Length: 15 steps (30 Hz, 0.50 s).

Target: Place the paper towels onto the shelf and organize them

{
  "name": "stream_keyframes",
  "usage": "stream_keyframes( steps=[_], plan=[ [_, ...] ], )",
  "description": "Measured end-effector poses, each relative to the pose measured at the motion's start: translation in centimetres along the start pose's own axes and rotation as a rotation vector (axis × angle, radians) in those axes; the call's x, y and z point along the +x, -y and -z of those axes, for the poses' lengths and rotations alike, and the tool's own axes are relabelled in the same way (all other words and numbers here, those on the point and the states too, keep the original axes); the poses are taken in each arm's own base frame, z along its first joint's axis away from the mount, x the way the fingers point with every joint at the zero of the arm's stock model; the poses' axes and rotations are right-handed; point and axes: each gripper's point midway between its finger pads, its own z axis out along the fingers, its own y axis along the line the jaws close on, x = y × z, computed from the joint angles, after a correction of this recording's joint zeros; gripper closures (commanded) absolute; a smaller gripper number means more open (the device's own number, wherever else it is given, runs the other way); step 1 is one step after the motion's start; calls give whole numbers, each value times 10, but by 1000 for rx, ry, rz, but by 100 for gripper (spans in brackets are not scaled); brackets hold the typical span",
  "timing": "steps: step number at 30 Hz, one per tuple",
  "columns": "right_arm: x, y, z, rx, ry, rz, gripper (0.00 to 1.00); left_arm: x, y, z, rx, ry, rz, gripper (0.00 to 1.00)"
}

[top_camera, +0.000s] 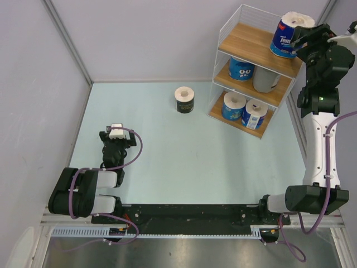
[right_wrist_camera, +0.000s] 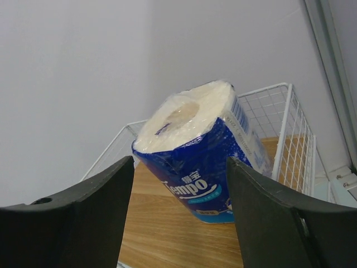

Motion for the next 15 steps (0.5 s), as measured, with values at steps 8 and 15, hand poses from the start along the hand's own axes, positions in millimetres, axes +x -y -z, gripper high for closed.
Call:
stream_keyframes(
  steps=[8,15],
  plan=[
    [-5,-19,11,-100,16,-20,24,0,0,0,0,0,0,0],
    [-34,-53,88,-234,44,-57,22,1,0,0,-2,-3,1,0]
  ],
)
